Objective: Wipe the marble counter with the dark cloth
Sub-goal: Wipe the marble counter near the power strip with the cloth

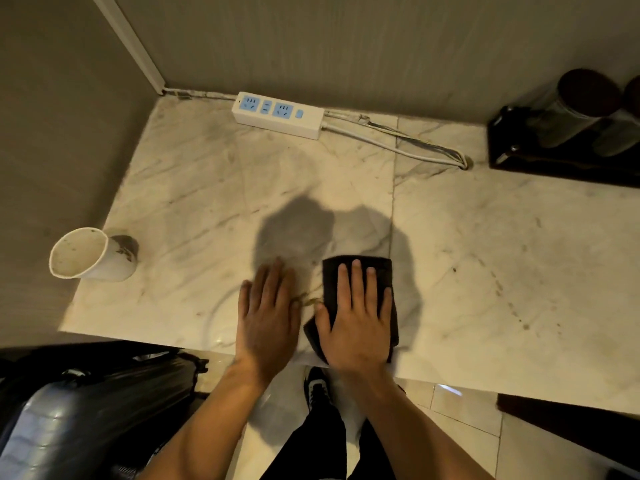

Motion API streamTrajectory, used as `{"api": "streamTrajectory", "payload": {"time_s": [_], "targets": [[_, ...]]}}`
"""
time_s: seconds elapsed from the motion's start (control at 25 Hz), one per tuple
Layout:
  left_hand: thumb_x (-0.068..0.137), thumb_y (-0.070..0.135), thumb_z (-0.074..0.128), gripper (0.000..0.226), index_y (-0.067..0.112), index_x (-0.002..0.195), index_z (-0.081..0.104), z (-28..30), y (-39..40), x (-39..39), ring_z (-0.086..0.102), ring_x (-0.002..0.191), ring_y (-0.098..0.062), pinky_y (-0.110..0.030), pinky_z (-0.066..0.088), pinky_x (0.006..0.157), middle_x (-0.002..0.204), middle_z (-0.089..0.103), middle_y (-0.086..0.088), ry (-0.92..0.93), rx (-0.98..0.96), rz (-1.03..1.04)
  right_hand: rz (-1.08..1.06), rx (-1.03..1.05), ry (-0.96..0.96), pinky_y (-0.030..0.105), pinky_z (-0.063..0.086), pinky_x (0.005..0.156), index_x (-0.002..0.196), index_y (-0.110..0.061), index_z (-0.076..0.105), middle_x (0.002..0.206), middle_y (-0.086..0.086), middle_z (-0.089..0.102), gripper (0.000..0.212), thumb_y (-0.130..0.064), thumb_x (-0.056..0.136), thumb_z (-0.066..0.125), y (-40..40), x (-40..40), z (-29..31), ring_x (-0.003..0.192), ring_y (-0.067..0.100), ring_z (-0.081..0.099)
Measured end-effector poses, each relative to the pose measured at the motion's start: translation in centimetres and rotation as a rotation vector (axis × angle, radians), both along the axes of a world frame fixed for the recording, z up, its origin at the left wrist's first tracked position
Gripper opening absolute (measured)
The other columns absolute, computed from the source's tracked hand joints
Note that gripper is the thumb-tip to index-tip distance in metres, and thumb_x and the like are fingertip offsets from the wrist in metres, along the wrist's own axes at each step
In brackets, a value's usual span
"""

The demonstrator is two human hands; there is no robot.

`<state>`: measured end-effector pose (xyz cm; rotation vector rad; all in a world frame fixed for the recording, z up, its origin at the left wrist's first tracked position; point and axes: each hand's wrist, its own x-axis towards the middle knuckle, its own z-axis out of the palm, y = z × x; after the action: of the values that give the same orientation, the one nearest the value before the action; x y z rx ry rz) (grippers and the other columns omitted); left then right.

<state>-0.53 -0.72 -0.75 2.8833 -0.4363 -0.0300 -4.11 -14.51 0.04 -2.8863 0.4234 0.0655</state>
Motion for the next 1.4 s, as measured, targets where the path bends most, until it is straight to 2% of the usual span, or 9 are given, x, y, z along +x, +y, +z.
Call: {"api": "streamTrajectory", "payload": {"time_s": [0.2, 0.4, 0.56, 0.76, 1.0, 1.4], "targets": [[0.094, 0.031, 0.038, 0.050, 0.008, 0.137, 0.049, 0.3, -2.3, -1.2, 0.034, 0.137, -0.033, -0.054, 0.031, 0.110, 0.144, 0.047, -0.015, -0.011, -0.033, -0.023, 0.073, -0.004, -0.018, 0.050, 0.017, 0.115, 0.148, -0.024, 0.032, 0.157, 0.012, 0.023, 0.068, -0.053, 0.088, 0.046, -3.3, -3.0, 0.0, 0.144, 0.035, 0.017], [0.095, 0.029, 0.038, 0.050, 0.008, 0.140, 0.045, 0.7, -4.6, -2.2, 0.034, 0.139, -0.031, -0.050, 0.027, 0.112, 0.146, 0.046, -0.014, -0.003, -0.031, -0.038, 0.256, -0.025, -0.048, 0.047, 0.022, 0.113, 0.148, -0.016, 0.031, 0.156, 0.008, 0.026, 0.072, -0.049, 0.087, 0.049, -7.6, -5.3, -0.1, 0.145, 0.029, 0.019], [0.094, 0.032, 0.033, 0.054, 0.007, 0.142, 0.042, 0.4, -5.8, -2.8, 0.030, 0.140, -0.030, -0.050, 0.023, 0.111, 0.148, 0.043, -0.014, 0.045, 0.008, -0.047, 0.405, -0.060, -0.022, 0.043, 0.020, 0.113, 0.147, -0.020, 0.034, 0.156, 0.004, 0.028, 0.071, -0.047, 0.083, 0.050, -10.7, -5.6, 0.1, 0.144, 0.025, 0.020], [0.095, 0.035, 0.031, 0.056, 0.007, 0.140, 0.045, 0.3, -6.5, -2.8, 0.034, 0.139, -0.031, -0.051, 0.026, 0.111, 0.147, 0.043, -0.015, 0.052, 0.057, -0.032, 0.512, -0.049, 0.035, 0.042, 0.018, 0.114, 0.150, -0.025, 0.026, 0.158, 0.000, 0.021, 0.070, -0.047, 0.086, 0.046, -12.7, -4.1, 0.2, 0.146, 0.022, 0.013], [0.094, 0.038, 0.033, 0.056, 0.007, 0.138, 0.048, 0.2, -6.8, -2.6, 0.031, 0.140, -0.032, -0.054, 0.024, 0.112, 0.147, 0.043, -0.014, 0.031, 0.055, -0.034, 0.541, -0.024, 0.021, 0.042, 0.018, 0.116, 0.149, -0.024, 0.028, 0.158, 0.000, 0.021, 0.065, -0.048, 0.091, 0.044, -14.4, -0.2, 0.3, 0.147, 0.021, 0.011], [0.091, 0.039, 0.039, 0.060, 0.010, 0.144, 0.040, 0.4, -7.2, -2.0, 0.021, 0.144, -0.028, -0.052, 0.015, 0.116, 0.151, 0.039, -0.012, 0.077, 0.040, -0.029, 0.463, -0.073, 0.028, 0.041, 0.011, 0.117, 0.150, -0.023, 0.024, 0.159, 0.001, 0.020, 0.067, -0.050, 0.089, 0.036, -16.6, 6.6, -0.1, 0.146, 0.022, 0.014]]}}
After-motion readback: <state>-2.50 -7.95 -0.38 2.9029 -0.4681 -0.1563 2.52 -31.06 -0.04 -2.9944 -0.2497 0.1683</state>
